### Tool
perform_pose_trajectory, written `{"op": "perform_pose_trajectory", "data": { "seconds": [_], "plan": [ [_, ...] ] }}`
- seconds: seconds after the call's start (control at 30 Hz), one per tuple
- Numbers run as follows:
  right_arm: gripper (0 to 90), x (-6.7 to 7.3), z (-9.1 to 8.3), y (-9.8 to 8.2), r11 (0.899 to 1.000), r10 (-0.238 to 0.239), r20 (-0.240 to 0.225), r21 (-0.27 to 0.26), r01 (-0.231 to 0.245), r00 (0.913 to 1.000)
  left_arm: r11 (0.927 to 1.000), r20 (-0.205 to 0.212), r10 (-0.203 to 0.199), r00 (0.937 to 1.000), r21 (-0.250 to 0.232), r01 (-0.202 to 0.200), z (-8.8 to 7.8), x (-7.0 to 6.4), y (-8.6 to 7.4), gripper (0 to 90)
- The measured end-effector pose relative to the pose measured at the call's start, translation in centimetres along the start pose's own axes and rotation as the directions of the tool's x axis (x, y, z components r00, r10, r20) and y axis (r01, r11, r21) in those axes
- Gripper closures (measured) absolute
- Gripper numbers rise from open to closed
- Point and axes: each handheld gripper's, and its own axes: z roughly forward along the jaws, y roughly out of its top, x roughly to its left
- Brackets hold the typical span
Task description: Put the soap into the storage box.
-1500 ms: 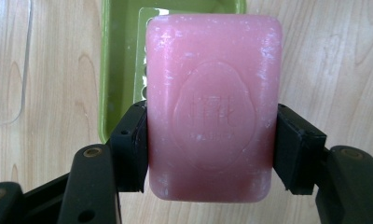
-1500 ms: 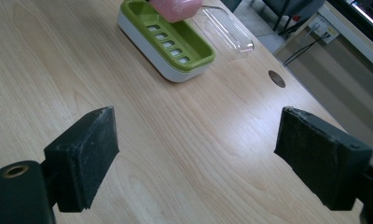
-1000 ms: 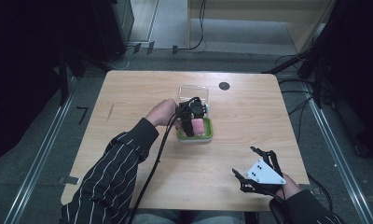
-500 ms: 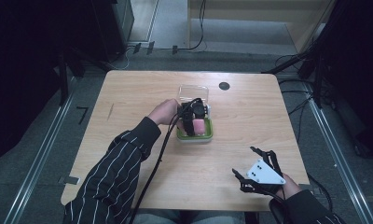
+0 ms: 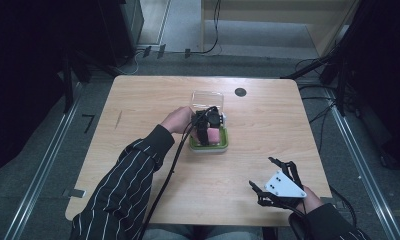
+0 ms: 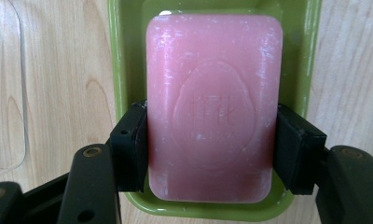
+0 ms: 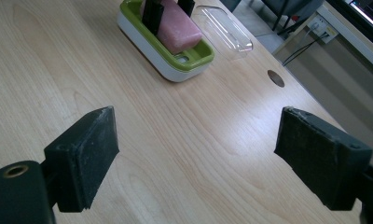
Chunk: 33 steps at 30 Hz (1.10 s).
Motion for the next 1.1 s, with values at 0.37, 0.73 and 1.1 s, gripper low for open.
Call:
{"op": "perform_pose_trajectory", "data": {
  "seconds": [0.37,0.73,1.1],
  "plan": [
    [13.4,0.0,0.0,0.0,1.0,0.001,0.001,-0.002,-0.001,1.0,0.9999,0.007,0.015,0.9999,0.007,-0.015,0.8,0.2,0.2,38.4],
    [13.4,0.0,0.0,0.0,1.0,0.0,0.001,-0.001,0.0,1.0,0.9999,0.015,0.013,0.9998,-0.003,-0.013,0.6,0.4,0.1,36.4],
    [13.3,0.0,0.0,0.0,1.0,0.0,-0.001,0.001,0.0,1.0,0.9982,-0.022,-0.058,0.9981,0.015,0.058,-1.1,0.2,-0.4,13.8]
  ]
}}
